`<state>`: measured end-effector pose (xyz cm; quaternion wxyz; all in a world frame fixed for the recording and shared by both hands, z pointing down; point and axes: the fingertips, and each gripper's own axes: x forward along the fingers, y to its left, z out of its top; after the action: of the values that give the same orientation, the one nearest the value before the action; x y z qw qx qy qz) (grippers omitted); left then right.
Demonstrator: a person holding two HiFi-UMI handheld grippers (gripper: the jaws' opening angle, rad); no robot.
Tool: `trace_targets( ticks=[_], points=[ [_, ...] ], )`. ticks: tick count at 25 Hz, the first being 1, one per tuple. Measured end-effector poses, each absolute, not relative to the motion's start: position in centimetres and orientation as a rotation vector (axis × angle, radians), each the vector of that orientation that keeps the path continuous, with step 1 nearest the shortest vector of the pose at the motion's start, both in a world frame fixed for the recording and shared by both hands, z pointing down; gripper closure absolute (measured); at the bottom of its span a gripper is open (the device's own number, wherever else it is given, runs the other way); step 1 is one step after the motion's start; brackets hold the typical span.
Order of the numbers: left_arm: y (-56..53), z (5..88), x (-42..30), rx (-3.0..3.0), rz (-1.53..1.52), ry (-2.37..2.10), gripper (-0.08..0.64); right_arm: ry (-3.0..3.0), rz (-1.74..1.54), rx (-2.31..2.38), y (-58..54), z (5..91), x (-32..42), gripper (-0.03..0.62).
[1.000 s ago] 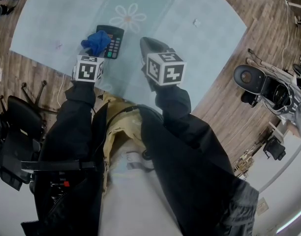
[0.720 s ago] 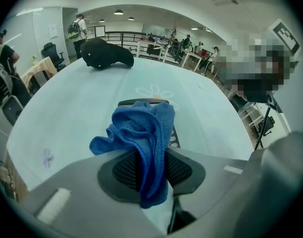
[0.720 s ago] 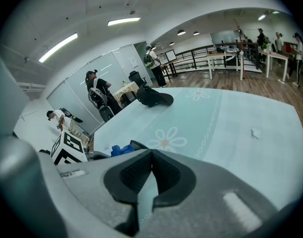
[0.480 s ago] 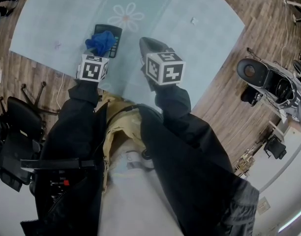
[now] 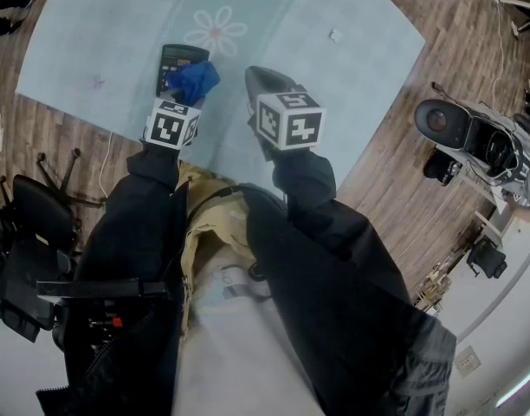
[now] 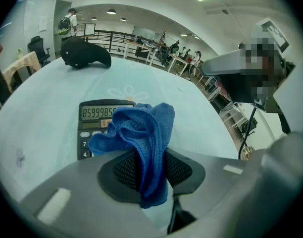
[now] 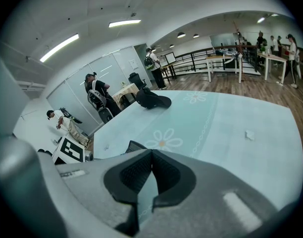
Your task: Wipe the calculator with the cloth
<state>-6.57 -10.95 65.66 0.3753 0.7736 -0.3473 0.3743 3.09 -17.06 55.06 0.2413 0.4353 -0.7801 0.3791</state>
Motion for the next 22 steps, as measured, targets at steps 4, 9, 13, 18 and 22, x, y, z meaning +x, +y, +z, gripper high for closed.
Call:
trace_targets(
  ticks=[4, 9, 13, 18, 22],
  points=[
    [-10.5, 64.6, -5.3, 2.02, 0.894, -0.85, 0.442, -2.14, 1.032, 1.201, -16.7, 54.7, 3.4, 0.594],
    [-11.4, 62.0, -5.6, 2.074, 0.818, -0.884, 0.442, -2.166, 1.021, 1.234, -16.4, 53.5, 3.6, 0.594],
    [-12.9, 58.3, -6.2, 2.13, 0.725, -0.957, 0.442, -2.22, 0.985, 1.277, -16.6, 51.0, 3.4, 0.594],
    [-14.9, 52.3, -7.4, 2.229, 0.598, -1.062, 0.442, -2.324, 0.891, 1.341, -17.5, 46.4, 2.5, 0.594],
    [-16.7, 47.5, -8.4, 2.3, 0.491, -1.166, 0.442, -2.405, 0.761, 1.404, -18.4, 42.4, 2.3, 0.594]
  ],
)
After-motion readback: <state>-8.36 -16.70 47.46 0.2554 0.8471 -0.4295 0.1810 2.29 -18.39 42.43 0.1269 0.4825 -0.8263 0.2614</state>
